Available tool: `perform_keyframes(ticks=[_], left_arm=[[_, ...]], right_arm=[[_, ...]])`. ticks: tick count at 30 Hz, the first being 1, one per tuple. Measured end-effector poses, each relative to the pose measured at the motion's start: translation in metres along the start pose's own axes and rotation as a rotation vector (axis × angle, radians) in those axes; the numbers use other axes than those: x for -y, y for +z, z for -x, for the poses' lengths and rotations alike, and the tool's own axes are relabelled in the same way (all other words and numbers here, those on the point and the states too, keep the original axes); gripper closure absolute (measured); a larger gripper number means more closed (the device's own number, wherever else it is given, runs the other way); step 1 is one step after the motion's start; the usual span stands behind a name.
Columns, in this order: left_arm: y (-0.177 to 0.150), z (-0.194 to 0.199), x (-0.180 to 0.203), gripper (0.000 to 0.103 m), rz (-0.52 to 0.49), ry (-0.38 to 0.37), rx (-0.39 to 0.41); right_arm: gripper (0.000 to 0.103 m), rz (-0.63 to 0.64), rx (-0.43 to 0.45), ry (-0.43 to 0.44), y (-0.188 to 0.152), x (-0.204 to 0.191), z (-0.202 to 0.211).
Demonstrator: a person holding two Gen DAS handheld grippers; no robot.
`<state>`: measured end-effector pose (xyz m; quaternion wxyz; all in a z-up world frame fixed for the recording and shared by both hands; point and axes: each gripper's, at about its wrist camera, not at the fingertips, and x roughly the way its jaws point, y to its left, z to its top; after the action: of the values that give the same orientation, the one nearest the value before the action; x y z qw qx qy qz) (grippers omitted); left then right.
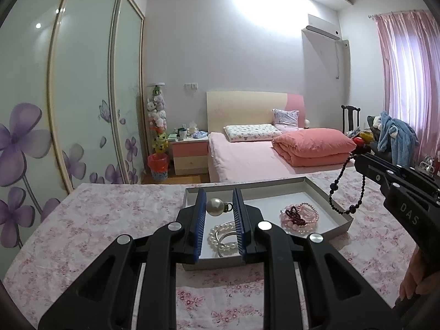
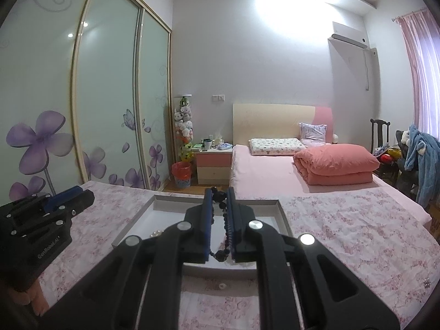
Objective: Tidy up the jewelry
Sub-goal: 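Carry the black bracelet and pearl earring into the tray with both grippers, then open both grippers to release the items in the tray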
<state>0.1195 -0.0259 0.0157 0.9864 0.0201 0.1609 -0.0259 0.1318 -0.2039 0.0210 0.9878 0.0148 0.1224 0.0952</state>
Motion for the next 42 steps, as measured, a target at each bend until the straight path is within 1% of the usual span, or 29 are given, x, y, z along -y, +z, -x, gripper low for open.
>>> perform_keyframes(ticks=[3,6,17,21,26,28,29,30,31,32,33,42], left_arm=[[0.002,-0.012,-0.005,0.082,0.024,-0.022,-0.021],[0.002,-0.026,-0.006,0.082,0.044,-0.044,-0.045],[-0.009,-0.097,-0.001,0.082,0.064,-0.097,-0.176],[-0.014,-0.114,0.005,0.082,0.059,-0.114,-0.211],[-0.022,-0.132,0.01,0.082,0.056,-0.116,-0.256],[-0.023,-0.137,0.011,0.082,0.061,-0.116,-0.274],[-0.024,-0.139,0.01,0.081,0.066,-0.117,-0.281],[-0.024,-0.14,0.01,0.08,0.071,-0.122,-0.287],[-0.025,-0.141,0.008,0.072,0.081,-0.128,-0.297],[-0.025,-0.141,0.006,0.063,0.086,-0.13,-0.298],[-0.024,-0.14,0.006,0.06,0.089,-0.129,-0.295],[-0.015,-0.115,-0.017,0.059,0.123,-0.105,-0.263]], right_arm=[[0.092,-0.011,0.001,0.001,0.003,0.003,-0.01],[0.092,-0.045,-0.02,0.016,0.008,0.01,-0.027],[0.092,-0.15,-0.189,0.068,-0.007,0.029,-0.114],[0.092,-0.18,-0.239,0.08,-0.017,0.033,-0.139],[0.091,-0.21,-0.296,0.075,-0.029,0.038,-0.159],[0.089,-0.221,-0.309,0.065,-0.033,0.041,-0.161],[0.076,-0.223,-0.311,0.064,-0.033,0.042,-0.161],[0.068,-0.225,-0.305,0.061,-0.034,0.044,-0.159],[0.06,-0.224,-0.296,0.056,-0.033,0.045,-0.157],[0.06,-0.22,-0.291,0.051,-0.033,0.046,-0.154],[0.06,-0.22,-0.29,0.05,-0.033,0.048,-0.152],[0.06,-0.222,-0.291,0.046,-0.034,0.055,-0.127]])
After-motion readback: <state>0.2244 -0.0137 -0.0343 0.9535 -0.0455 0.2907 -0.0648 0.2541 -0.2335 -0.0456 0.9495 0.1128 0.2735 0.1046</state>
